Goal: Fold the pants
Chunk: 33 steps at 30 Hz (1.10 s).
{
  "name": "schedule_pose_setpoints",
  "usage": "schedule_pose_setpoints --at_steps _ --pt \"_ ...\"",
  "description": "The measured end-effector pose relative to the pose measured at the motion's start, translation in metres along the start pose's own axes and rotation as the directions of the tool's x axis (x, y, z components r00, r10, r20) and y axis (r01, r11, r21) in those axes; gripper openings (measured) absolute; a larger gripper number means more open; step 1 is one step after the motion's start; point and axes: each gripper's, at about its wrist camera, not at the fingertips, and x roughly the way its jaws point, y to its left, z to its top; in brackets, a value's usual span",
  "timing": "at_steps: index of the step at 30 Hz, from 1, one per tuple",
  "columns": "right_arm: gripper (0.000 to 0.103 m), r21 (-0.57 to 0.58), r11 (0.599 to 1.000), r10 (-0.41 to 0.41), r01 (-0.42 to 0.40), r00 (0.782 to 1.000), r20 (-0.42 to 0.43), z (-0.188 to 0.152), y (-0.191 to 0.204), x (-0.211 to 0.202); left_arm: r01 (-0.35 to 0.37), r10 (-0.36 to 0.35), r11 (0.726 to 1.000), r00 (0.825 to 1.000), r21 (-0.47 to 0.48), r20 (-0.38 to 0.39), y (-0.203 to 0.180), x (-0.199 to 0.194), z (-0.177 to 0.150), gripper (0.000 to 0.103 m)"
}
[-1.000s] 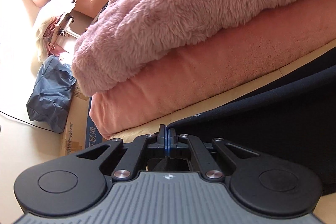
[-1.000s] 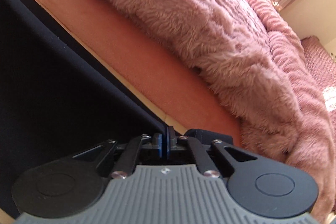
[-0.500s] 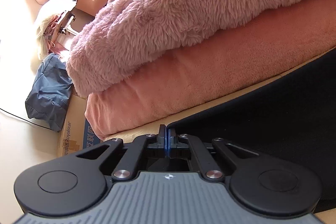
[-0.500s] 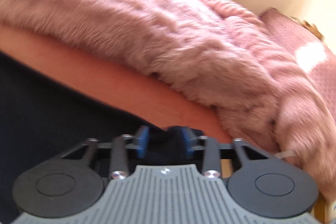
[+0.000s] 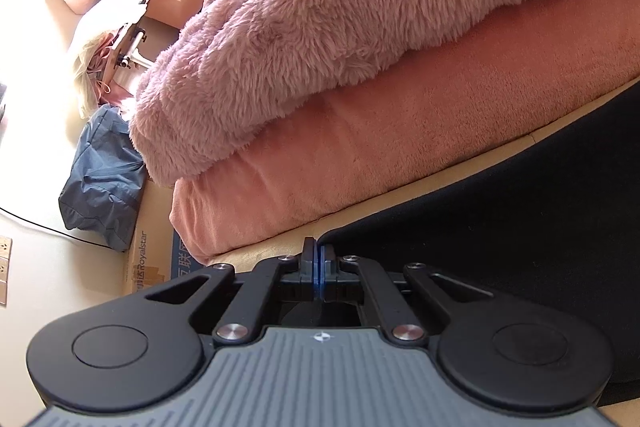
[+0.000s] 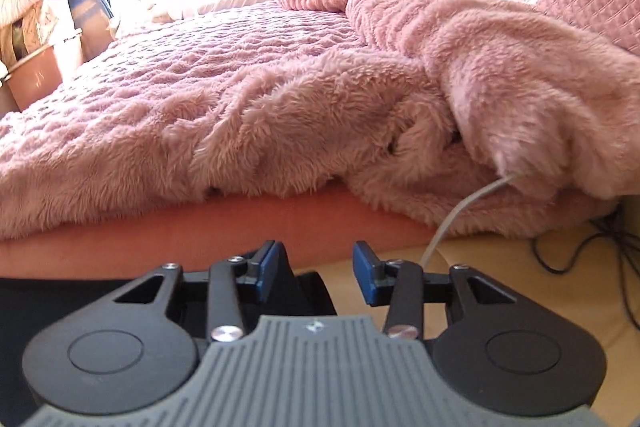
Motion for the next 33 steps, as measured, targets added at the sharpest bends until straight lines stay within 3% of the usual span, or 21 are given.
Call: schedule_pose_setpoints --at_steps 5,7,13,18,23,25,27,33 --pt "0.036 -0.11 0.994 -0.018 0.012 0.999 -0.051 -0.029 0.016 0.027 -0.023 0.023 0.999 1.0 0.029 -0.017 -0.005 -0.001 0.002 0.0" --pt "0.036 -0.116 0.993 -0.003 0.0 1.0 -0.027 -0.037 0.017 0.027 -0.031 0.032 0.999 0.999 0.039 -0.024 -0.007 -0.001 0.002 0.0" --pt "0.037 -0.126 0.991 0.045 -0.039 0.998 0.042 -0.019 0.014 0.021 -0.048 0.051 0.997 0.998 0.06 -0.036 -0.012 0.0 0.004 0.0" --pt "0.036 -0.051 0.988 0.14 -0.144 0.987 -0.081 0.004 -0.004 0.053 -0.05 0.053 0.997 0.998 0.062 -0.044 -0.015 0.001 0.003 0.0" --pt "0.033 -0.06 0.976 0.196 -0.207 0.968 -0.155 0.0 -0.002 0.066 -0.048 0.051 0.997 0.998 0.068 -0.04 -0.014 0.002 0.001 0.0" --pt "0.016 -0.086 0.975 0.192 -0.203 0.973 -0.125 -0.001 0.0 0.057 -0.048 0.051 0.997 0.998 0.063 -0.036 -0.013 0.001 0.0 0.0" --pt "0.007 -0.118 0.973 0.189 -0.196 0.98 -0.068 0.0 0.001 0.042 -0.048 0.05 0.997 0.998 0.055 -0.028 -0.012 -0.001 -0.001 0.0" --pt "0.001 -0.231 0.962 0.165 -0.145 0.984 0.073 -0.006 0.01 -0.016 -0.043 0.043 0.999 0.999 0.016 0.005 -0.002 -0.011 -0.009 0.0"
